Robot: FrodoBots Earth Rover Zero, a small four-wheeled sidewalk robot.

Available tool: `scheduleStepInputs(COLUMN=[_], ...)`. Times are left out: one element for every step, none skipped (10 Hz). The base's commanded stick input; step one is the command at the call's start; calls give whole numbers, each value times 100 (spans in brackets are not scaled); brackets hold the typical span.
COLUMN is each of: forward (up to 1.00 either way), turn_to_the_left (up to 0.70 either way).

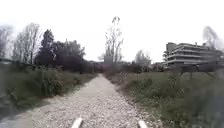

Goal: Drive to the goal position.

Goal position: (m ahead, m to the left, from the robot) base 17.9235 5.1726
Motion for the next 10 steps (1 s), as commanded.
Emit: scheduleStepInputs(forward=[70,70,70,70,70,70,70,70,70,70], turn_to_the_left=[0,0,0,0,0,0,0,0,0,0])
